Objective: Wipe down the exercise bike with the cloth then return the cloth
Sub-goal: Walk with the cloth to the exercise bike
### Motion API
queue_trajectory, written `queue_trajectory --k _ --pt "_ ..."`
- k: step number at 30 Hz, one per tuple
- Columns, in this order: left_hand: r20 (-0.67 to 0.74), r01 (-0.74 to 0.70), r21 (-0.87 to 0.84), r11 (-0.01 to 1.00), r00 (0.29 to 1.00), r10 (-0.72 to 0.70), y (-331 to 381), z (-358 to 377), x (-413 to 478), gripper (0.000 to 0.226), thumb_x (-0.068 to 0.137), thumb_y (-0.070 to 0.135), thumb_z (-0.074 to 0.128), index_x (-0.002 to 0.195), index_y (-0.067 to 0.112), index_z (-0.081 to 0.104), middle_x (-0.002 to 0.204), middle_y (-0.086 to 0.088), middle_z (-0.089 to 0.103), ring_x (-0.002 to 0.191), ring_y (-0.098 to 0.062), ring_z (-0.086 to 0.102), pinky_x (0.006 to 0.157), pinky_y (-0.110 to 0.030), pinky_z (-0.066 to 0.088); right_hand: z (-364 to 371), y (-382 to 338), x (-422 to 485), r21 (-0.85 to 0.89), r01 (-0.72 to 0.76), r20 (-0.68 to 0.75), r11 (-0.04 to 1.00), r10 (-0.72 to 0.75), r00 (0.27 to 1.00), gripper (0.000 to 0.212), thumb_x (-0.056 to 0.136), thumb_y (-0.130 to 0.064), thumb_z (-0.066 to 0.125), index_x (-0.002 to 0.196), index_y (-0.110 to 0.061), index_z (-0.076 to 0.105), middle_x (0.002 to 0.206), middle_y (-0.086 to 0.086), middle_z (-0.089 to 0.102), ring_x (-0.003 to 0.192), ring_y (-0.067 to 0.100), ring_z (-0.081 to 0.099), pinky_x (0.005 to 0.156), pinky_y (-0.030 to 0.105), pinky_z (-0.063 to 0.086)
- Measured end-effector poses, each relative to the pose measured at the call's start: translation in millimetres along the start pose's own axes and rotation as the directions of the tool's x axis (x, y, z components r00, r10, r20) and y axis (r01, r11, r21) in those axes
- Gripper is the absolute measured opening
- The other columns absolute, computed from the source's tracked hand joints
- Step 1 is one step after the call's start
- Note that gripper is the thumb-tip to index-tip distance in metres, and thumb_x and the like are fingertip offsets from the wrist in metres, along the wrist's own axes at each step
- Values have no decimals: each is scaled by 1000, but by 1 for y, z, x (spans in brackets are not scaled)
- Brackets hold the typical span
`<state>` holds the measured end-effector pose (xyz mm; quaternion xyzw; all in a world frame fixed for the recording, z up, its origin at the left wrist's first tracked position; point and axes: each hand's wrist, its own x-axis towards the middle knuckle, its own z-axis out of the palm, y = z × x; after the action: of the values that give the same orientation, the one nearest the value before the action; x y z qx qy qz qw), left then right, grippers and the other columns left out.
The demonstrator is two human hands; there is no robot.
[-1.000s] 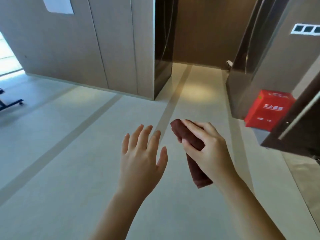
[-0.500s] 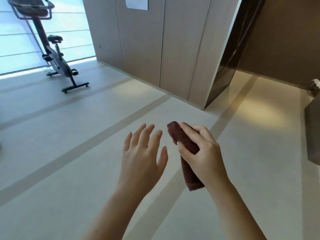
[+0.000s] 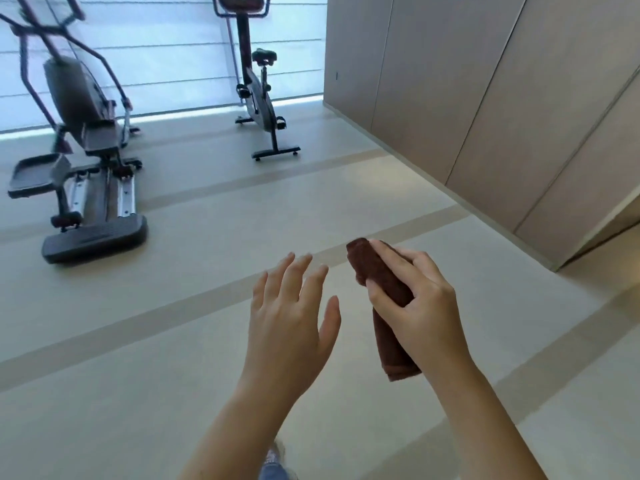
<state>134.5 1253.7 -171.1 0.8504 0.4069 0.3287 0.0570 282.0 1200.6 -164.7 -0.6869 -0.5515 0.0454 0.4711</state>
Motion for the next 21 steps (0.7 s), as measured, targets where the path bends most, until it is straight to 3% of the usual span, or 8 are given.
queue_trajectory --k 4,11,21 --pt "-66 9 30 1000 998 -7 -75 13 65 37 86 26 41 109 6 61 120 -15 60 119 -34 49 96 -54 39 68 -3 87 14 30 51 999 -30 998 47 83 -24 64 127 -31 51 111 -7 52 98 11 53 84 27 53" --pt "-158 55 60 997 986 -45 -198 23 192 37 86 24 43 109 3 61 117 -17 60 117 -37 50 91 -57 42 170 -14 237 84 50 128 995 -61 990 47 82 -21 65 125 -36 53 109 -12 52 100 8 53 85 25 49" --pt "-79 54 35 998 996 -51 -271 112 344 38 86 26 42 110 4 61 118 -17 60 118 -36 50 90 -57 43 246 59 404 125 -27 128 992 11 992 45 81 -24 63 124 -35 54 107 -10 54 96 2 54 79 8 45"
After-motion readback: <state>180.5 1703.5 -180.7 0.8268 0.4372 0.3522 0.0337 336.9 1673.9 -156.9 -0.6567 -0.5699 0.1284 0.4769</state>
